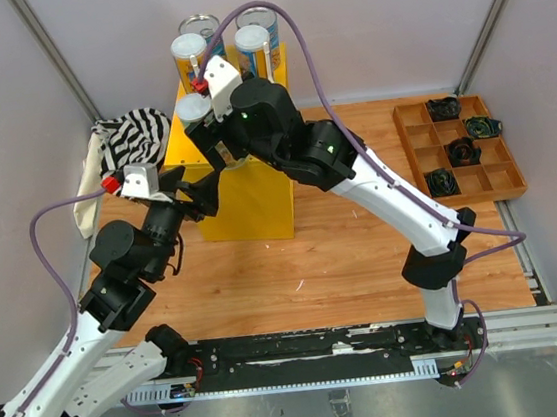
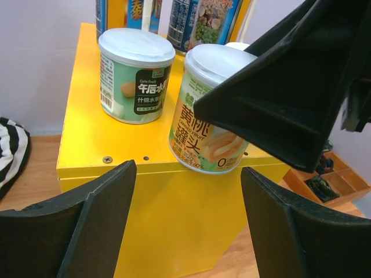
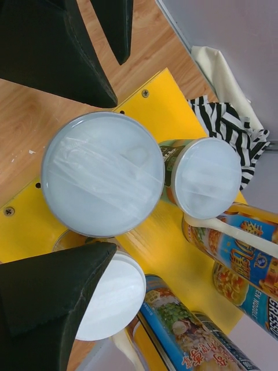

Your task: Place and organize the canned foods onto the counter

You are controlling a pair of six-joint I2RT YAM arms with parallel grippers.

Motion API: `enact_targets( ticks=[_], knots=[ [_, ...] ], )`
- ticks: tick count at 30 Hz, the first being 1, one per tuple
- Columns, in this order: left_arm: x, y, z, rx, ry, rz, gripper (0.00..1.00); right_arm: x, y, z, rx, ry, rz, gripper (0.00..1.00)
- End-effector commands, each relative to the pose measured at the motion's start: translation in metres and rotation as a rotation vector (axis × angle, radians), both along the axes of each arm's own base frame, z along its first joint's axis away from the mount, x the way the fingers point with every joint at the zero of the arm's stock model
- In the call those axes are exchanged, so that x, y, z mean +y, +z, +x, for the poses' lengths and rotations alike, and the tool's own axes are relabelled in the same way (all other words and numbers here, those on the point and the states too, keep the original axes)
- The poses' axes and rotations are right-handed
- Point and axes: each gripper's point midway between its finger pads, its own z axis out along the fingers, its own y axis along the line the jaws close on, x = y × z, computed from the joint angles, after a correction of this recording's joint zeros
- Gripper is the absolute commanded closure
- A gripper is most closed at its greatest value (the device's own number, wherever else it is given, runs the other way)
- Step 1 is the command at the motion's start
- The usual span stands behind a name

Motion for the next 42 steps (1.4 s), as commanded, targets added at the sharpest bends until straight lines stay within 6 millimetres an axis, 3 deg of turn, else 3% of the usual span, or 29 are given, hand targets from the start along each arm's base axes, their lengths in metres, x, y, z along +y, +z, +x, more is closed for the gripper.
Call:
enact_targets(
  ticks=[1,9,17,28,42],
  knots=[
    [-0.001,0.018,0.001,-0.046,-0.007,0.006,0.22,-0.016,0.042,-0.005,-0.05,-0.007,0.116,0.02],
    [-0.011,0.027,0.011,-0.051,-0.013,0.033,0.22,-0.026,0.061,-0.017,-0.071,-0.002,0.156,0.01],
    [-0.023,0.027,0.028,-0.019,-0.003,0.061,0.21,-0.049,0.072,-0.03,-0.087,-0.024,0.196,0.01],
    [-0.037,0.03,0.046,-0.01,0.022,0.083,0.2,-0.07,0.072,-0.04,-0.093,-0.043,0.197,0.02],
    [-0.039,0.024,0.064,0.017,0.092,0.109,0.23,-0.089,0.066,-0.047,-0.095,-0.061,0.176,0.02]
  ],
)
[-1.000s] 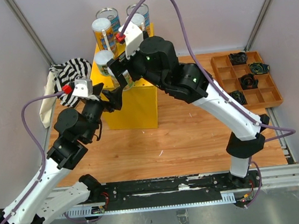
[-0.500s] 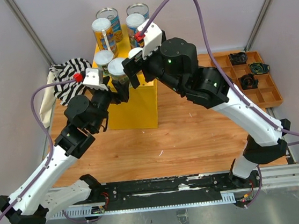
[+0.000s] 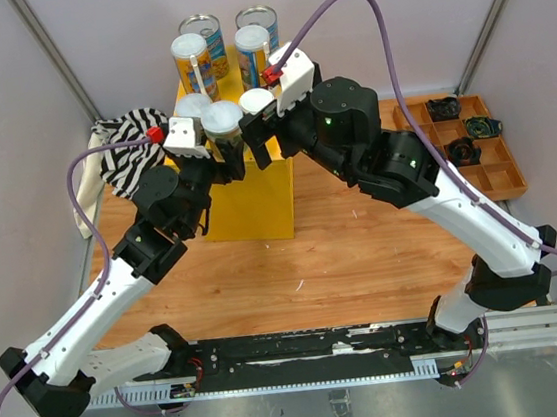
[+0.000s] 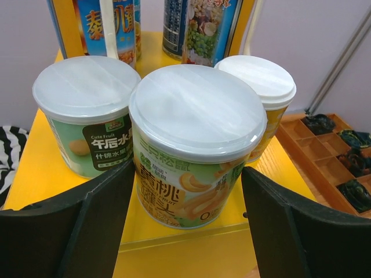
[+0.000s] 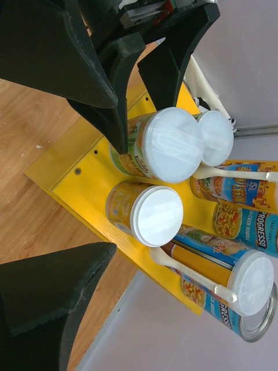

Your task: Place and organize the canned foods onto the counter

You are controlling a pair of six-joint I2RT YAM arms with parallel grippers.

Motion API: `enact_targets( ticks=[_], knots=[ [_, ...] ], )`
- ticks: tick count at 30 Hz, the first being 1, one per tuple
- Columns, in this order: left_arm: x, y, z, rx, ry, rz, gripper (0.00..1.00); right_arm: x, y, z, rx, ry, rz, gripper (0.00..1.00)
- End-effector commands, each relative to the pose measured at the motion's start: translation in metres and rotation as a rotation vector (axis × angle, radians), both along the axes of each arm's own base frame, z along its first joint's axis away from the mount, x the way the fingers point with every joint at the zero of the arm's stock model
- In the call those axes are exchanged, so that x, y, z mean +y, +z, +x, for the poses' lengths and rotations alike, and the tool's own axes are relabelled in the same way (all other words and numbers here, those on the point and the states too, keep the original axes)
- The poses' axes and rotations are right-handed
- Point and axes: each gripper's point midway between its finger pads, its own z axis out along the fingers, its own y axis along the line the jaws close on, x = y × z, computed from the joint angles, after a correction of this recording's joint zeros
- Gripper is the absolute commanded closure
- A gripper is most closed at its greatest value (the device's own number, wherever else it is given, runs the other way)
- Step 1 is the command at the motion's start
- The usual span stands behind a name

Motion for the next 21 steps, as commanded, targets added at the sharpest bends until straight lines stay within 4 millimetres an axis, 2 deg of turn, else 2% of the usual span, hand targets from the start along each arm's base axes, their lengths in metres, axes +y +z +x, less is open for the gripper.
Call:
enact_targets(
  ticks=[1,7,11,14,17,21],
  knots=[
    [0.004,0.017,0.004,-0.035,0.038,-0.007,0.23,-0.011,0.011,-0.008,-0.016,-0.014,0.035,0.02],
    [0.014,0.015,0.003,-0.021,0.083,-0.005,0.23,-0.023,-0.003,-0.009,0.006,-0.053,-0.004,0.02],
    [0.019,0.018,-0.002,-0.02,0.084,-0.01,0.22,-0.046,-0.015,-0.008,0.019,-0.126,-0.026,0.01],
    [0.019,0.028,-0.015,-0.043,0.03,-0.028,0.21,-0.068,-0.031,-0.011,0.044,-0.185,-0.044,0.02],
    [0.015,0.036,-0.035,-0.078,-0.065,-0.032,0.2,-0.095,-0.06,-0.015,0.116,-0.252,-0.069,0.02],
    [0.02,0.028,-0.057,-0.043,-0.123,-0.034,0.2,-0.131,-0.121,-0.022,0.251,-0.37,-0.146,0.02]
  ],
)
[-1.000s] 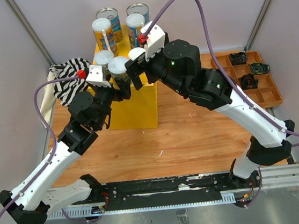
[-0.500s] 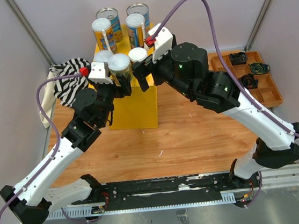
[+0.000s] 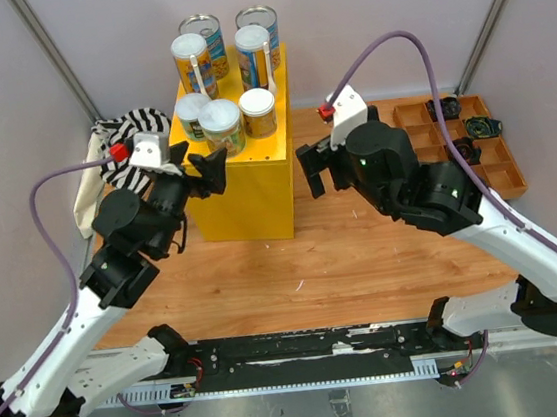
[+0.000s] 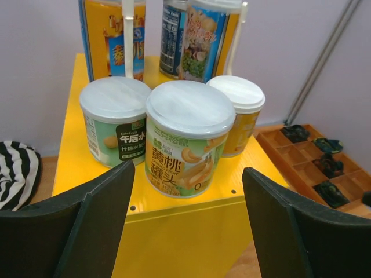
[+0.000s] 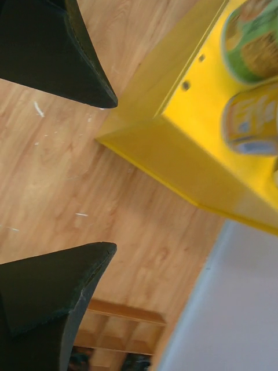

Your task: Place and organize the canned foods onto the counter

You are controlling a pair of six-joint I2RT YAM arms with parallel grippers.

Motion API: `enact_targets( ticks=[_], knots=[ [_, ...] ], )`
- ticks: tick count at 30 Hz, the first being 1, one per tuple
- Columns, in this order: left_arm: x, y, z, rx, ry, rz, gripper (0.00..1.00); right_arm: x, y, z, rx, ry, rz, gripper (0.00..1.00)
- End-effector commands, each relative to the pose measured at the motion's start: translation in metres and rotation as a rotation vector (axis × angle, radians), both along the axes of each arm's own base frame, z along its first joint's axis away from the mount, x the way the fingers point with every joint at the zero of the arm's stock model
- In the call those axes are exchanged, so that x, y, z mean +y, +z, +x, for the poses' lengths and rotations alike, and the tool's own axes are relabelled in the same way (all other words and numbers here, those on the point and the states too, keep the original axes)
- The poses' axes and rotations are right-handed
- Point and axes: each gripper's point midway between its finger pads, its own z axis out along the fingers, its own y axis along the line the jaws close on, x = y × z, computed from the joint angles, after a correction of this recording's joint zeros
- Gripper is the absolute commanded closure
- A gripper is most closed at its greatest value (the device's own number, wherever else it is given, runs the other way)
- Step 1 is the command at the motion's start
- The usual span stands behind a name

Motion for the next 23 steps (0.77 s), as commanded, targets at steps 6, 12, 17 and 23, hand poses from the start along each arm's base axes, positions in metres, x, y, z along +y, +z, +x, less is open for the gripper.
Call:
enact_targets(
  ticks=[6,12,17,23],
  knots=[
    [0.024,-0.047,-0.041,0.108,-0.035,-0.07,0.2,-0.087,-0.14,-0.026,0.281,-0.374,-0.101,0.02],
    [0.052,-0.101,-0.047,0.21,0.089,-0.087,0.18,-0.121,-0.181,-0.042,0.355,-0.561,-0.145,0.02],
    [0.064,-0.128,-0.051,0.258,0.14,-0.092,0.18,-0.132,-0.19,-0.049,0.373,-0.586,-0.151,0.02],
    [0.075,-0.144,-0.058,0.272,0.17,-0.127,0.16,-0.144,-0.186,-0.052,0.33,-0.589,-0.092,0.02]
  ],
)
